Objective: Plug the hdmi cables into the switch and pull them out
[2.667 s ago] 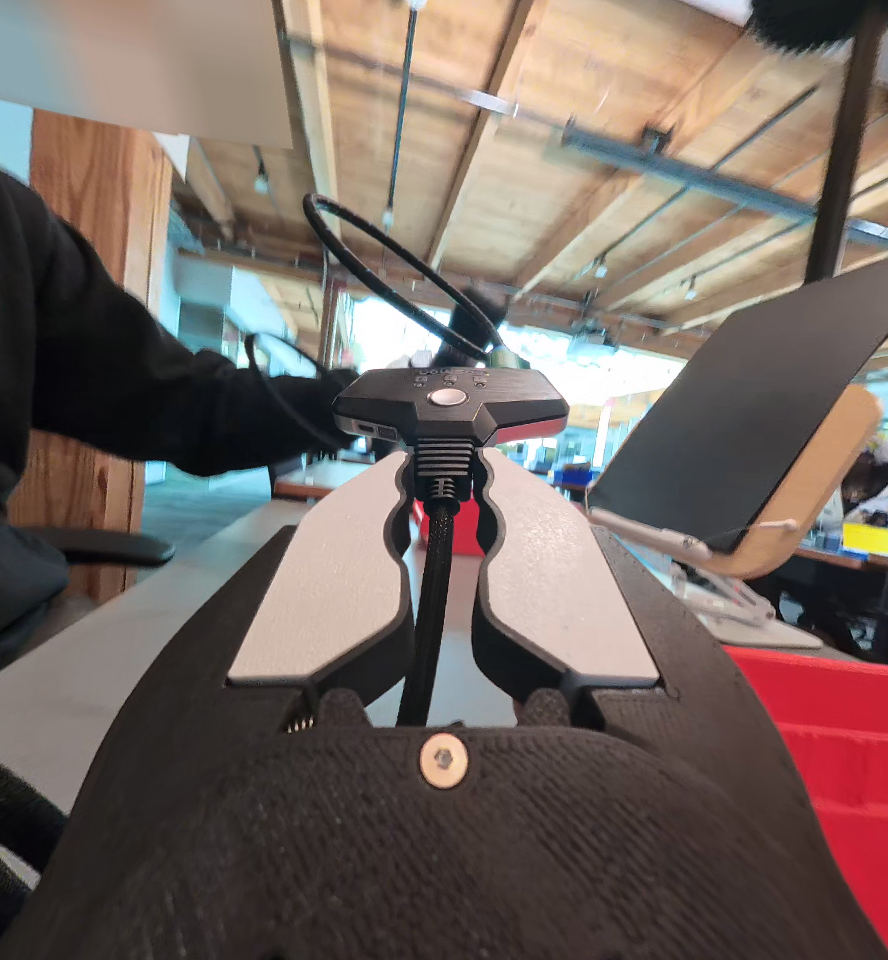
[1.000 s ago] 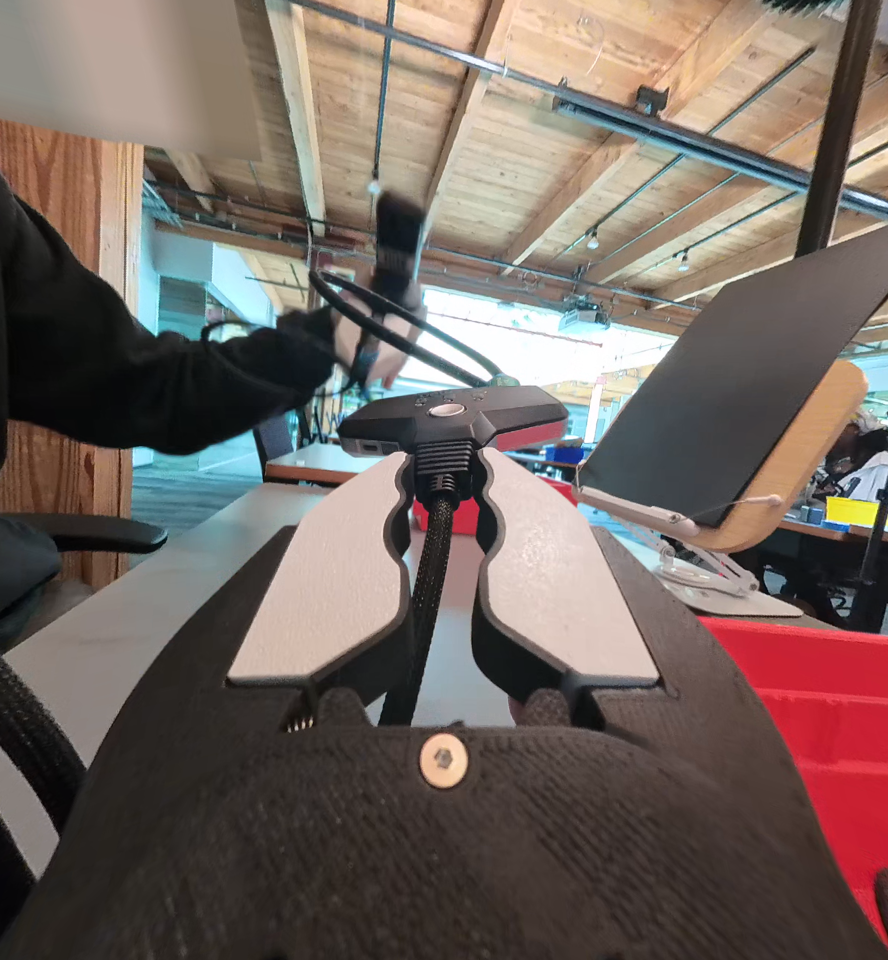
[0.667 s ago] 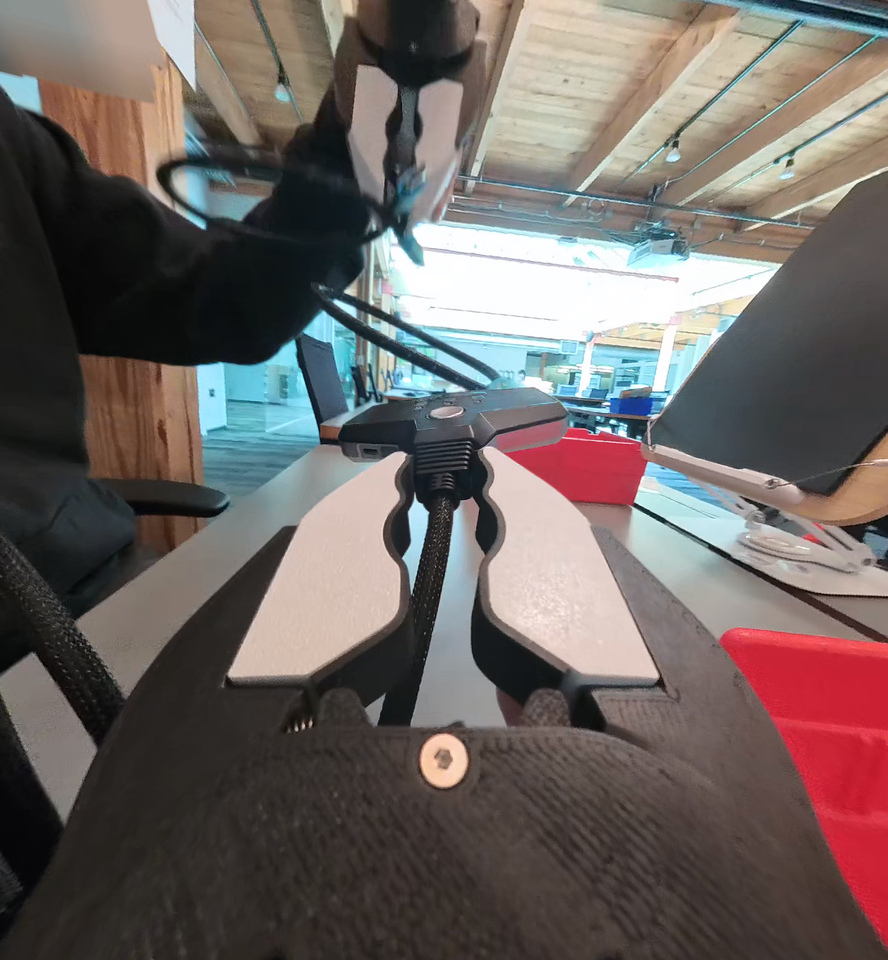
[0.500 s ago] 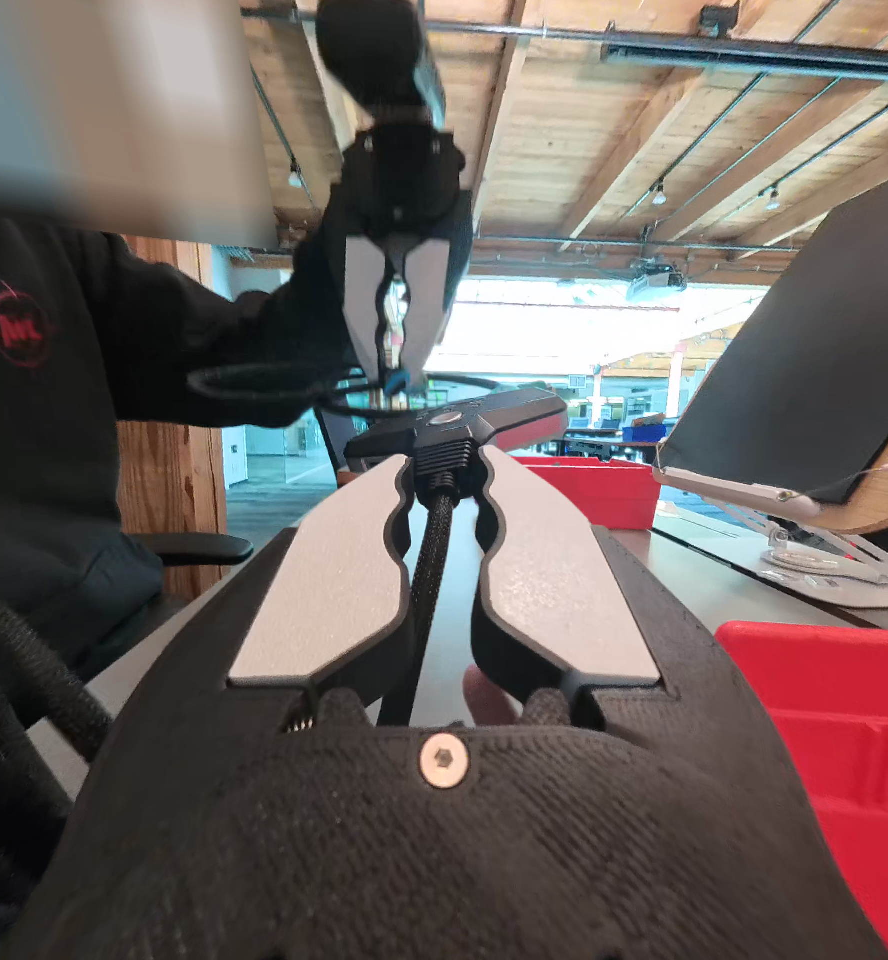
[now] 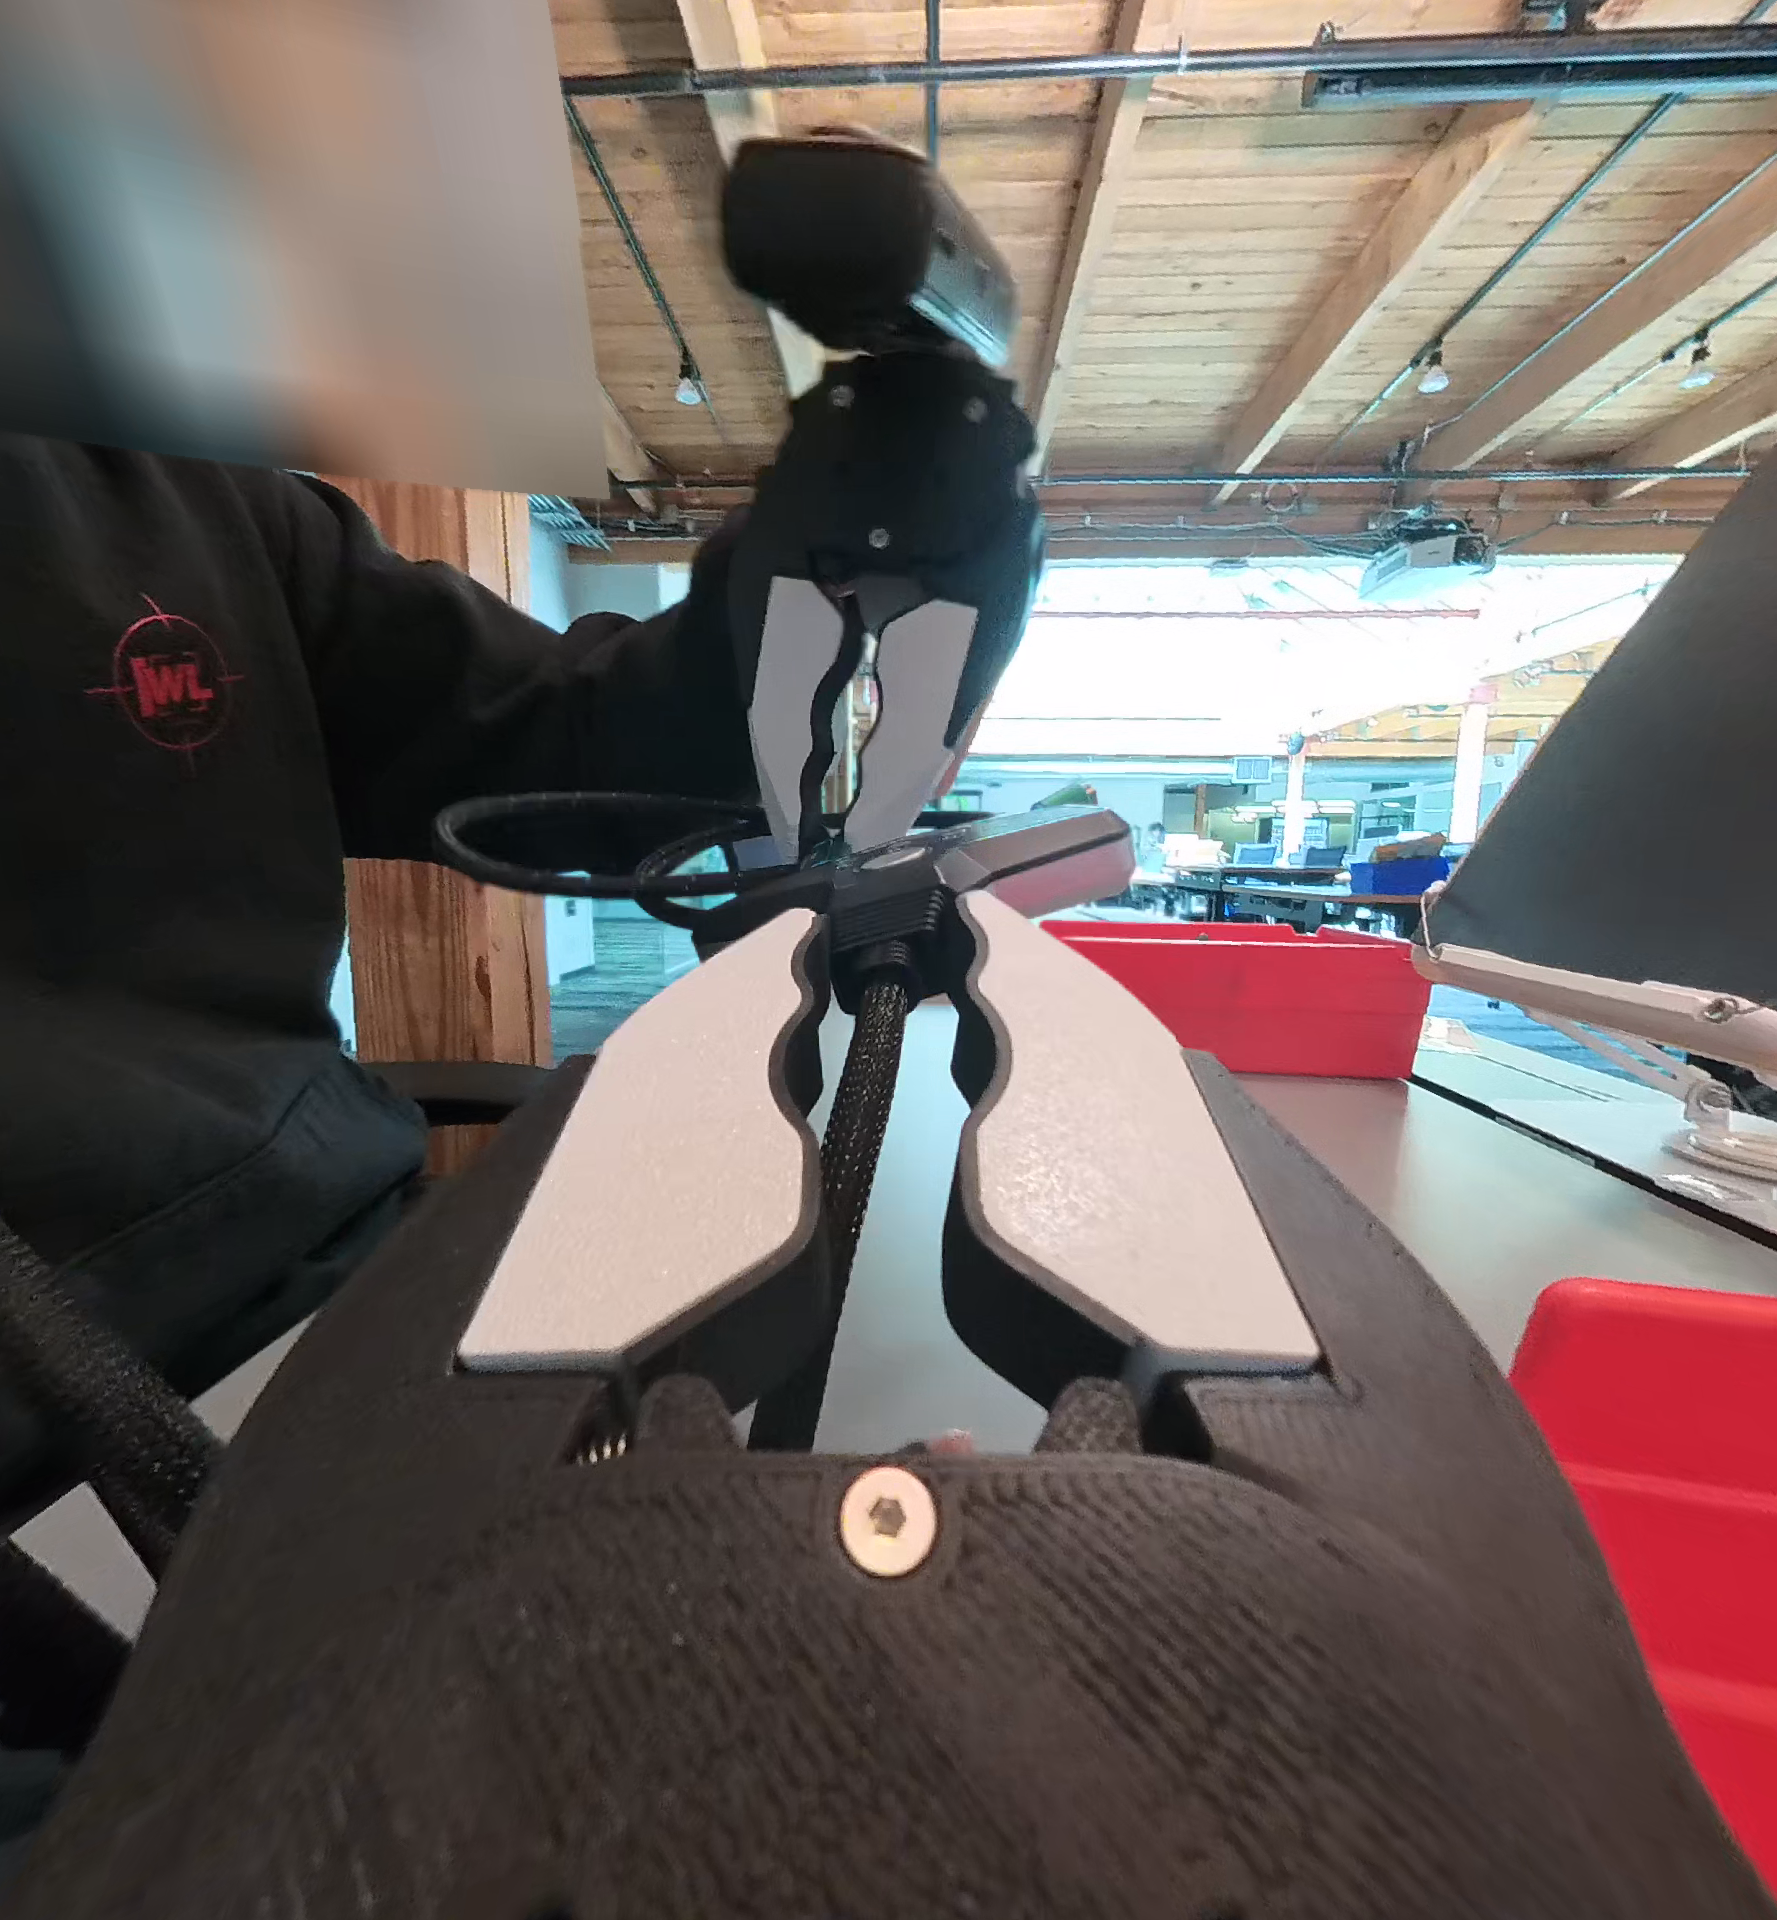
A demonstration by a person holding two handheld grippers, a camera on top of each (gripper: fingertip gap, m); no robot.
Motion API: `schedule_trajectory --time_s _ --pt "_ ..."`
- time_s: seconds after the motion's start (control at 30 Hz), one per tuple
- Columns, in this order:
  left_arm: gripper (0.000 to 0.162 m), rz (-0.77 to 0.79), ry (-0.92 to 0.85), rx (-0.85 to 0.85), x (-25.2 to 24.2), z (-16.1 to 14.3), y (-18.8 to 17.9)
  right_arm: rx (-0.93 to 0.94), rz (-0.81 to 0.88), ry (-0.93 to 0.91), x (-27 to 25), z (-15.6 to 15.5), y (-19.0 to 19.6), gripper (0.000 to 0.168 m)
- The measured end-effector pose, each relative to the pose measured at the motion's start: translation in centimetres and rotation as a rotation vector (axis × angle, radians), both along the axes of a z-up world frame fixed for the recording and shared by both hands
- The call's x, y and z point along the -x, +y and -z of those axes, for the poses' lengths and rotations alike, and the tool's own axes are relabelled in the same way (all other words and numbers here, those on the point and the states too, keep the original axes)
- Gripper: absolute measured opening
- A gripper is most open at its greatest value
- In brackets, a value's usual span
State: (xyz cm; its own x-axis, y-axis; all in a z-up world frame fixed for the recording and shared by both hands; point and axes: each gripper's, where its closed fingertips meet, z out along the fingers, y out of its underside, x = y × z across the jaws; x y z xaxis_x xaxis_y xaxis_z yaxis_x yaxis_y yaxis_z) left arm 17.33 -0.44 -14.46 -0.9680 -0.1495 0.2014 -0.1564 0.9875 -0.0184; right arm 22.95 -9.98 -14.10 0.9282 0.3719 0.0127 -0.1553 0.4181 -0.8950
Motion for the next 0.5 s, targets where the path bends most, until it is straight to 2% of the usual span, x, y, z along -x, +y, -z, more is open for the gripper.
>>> schedule_trajectory --time_s 0.03,0.23,0.3,0.4,0.5 --pt "0.010 -0.012 0.064 0.036 0.4 -0.2 -0.2 -0.013 -0.006 -0.010 0.2 -0.2 -0.1 0.022" --pt "0.010 -0.167 0.366 0.184 1.2 0.0 -0.5 -0.030 0.010 -0.041 0.4 -0.3 -0.1 0.021" --pt "0.010 -0.176 0.451 0.245 1.7 -0.1 -0.6 -0.037 -0.001 -0.058 0.8 -0.4 -0.2 0.021" --pt "0.010 -0.165 0.505 0.338 1.9 -0.2 -0.7 -0.038 -0.018 -0.052 0.9 -0.4 -0.1 0.021" --pt "0.010 -0.134 0.448 0.353 1.7 0.2 -0.4 -0.027 -0.016 -0.049 0.8 -0.2 0.1 0.021"
